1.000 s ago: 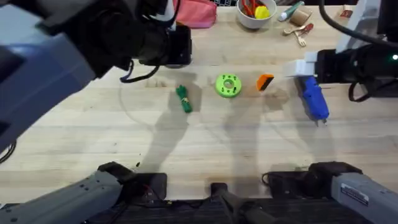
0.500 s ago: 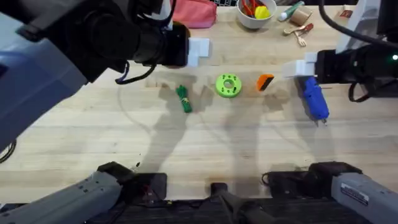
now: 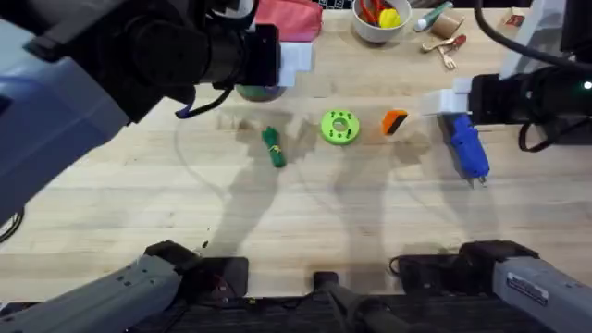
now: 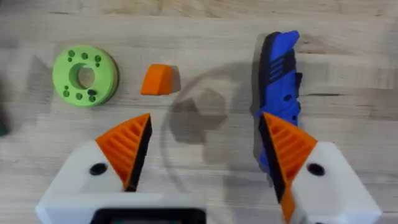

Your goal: Pick up the gripper from the table and insert it into the empty holder that is missing its gripper. Then pick up a screw, insert it into the mounting hole, and use the screwdriver to tighten it. Finally, clean up the table by picking up the vegetable and placing it into the bucket.

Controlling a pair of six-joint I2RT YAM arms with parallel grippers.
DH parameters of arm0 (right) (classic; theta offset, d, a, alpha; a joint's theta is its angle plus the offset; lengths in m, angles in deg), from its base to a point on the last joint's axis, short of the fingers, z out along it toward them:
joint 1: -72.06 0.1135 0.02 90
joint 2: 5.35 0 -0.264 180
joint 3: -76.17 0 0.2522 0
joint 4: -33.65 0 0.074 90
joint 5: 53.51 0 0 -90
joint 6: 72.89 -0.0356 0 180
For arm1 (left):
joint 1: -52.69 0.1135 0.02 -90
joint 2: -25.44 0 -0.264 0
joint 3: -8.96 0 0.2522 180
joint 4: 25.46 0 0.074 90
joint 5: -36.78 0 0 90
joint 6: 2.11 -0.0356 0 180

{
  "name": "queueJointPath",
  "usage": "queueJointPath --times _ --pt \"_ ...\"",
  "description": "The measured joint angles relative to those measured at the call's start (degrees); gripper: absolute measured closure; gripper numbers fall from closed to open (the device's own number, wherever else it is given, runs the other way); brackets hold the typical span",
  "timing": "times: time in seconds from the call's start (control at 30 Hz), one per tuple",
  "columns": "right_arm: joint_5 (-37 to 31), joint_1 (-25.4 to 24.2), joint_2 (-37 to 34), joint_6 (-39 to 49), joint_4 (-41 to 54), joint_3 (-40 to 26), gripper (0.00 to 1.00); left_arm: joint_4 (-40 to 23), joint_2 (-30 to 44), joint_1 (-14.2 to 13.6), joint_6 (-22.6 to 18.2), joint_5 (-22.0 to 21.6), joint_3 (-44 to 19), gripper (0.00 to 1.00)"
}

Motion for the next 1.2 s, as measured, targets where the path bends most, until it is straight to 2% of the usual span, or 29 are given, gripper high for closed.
queueJointPath --times 0.2,0.63,0.87,1.0,1.1,1.2 --pt "0.0 0.0 0.0 0.0 0.0 0.0 0.007 -1.3 0.0 0.0 -1.0 -1.5 0.0 0.015" --pt "0.0 0.0 0.0 0.0 0.0 0.0 0.008 0.0 -0.4 0.1 -5.7 -9.6 0.0 0.015" --pt "0.0 0.0 0.0 0.0 0.0 0.0 0.008 0.5 -6.4 0.6 -10.7 -10.4 0.2 0.015" --pt "0.0 0.0 0.0 0.0 0.0 0.0 0.008 7.9 -11.5 1.5 -12.3 -10.4 4.6 0.015" --pt "0.0 0.0 0.0 0.0 0.0 0.0 0.008 17.3 -14.9 4.4 -12.9 -8.6 11.3 0.015" --pt "0.0 0.0 0.0 0.0 0.0 0.0 0.007 25.1 -17.4 8.8 -13.2 -4.4 18.6 0.015"
